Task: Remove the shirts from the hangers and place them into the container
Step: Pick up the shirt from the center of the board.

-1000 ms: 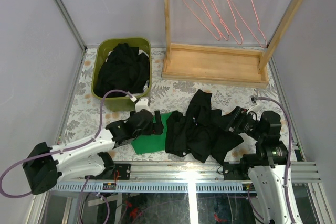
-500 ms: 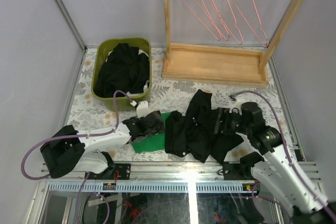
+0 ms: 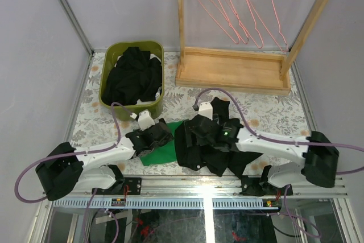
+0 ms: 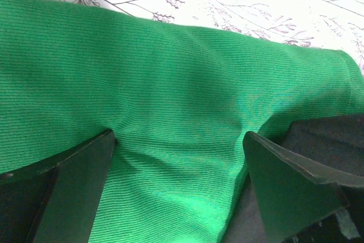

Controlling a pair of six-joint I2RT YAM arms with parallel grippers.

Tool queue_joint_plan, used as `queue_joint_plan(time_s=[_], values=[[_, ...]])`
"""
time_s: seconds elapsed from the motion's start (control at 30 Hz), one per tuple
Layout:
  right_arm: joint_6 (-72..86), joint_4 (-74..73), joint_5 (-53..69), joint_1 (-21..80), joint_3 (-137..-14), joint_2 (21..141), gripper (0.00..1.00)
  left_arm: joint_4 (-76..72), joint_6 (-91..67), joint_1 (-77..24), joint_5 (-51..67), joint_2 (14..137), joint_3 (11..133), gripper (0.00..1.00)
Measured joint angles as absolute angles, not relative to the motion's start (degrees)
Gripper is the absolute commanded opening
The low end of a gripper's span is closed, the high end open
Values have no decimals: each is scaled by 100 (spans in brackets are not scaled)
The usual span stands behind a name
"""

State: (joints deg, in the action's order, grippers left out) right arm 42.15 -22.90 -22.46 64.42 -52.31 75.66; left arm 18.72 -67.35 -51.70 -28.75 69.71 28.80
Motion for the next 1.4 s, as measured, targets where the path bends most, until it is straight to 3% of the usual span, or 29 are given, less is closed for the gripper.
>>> queue_joint_plan(time_s=[0.1, 0.17, 0.23, 0.3, 0.4, 0.53, 0.67, 0.77, 0.97, 1.17, 1.3, 1.4], values=[[4456, -2281, -2530, 6451, -5236, 8082, 84, 1865, -6576, -5087, -2783, 6842, 2801, 93], [4563, -2303, -2700, 6451, -5225, 8388, 68, 1868, -6532, -5046, -2733, 6847, 2801, 93], [4606, -2283, -2814, 6451, -5153, 8493, 61, 1883, -6556, -4998, -2724, 6842, 2803, 93], [4665, -2276, -2971, 6438, -5004, 8431, 47, 1890, -6580, -4880, -2705, 6768, 2768, 93], [4720, -2154, -3046, 6259, -4578, 8079, 40, 1870, -6591, -4547, -2589, 6427, 2567, 93], [4759, -2049, -3055, 5588, -3889, 7336, 44, 1986, -6549, -4132, -2547, 6206, 2499, 93], [4692, -2036, -3006, 5043, -3435, 6652, 61, 2108, -6458, -3844, -2545, 6154, 2504, 93], [4458, -1909, -2582, 5009, -3430, 6447, 73, 2185, -6418, -3802, -2545, 6119, 2508, 93], [3846, -1686, -1656, 5424, -4171, 6820, 88, 2331, -6329, -3782, -2547, 6104, 2569, 93], [3496, -1505, -1629, 6250, -5671, 8412, 89, 2449, -6285, -3782, -2547, 5979, 2593, 93], [3448, -1256, -1538, 6287, -5857, 9251, 87, 2499, -6257, -3782, -2547, 5916, 2593, 94], [3448, -1256, -1562, 6318, -6040, 9880, 71, 2521, -6228, -3782, -2541, 5913, 2593, 93]])
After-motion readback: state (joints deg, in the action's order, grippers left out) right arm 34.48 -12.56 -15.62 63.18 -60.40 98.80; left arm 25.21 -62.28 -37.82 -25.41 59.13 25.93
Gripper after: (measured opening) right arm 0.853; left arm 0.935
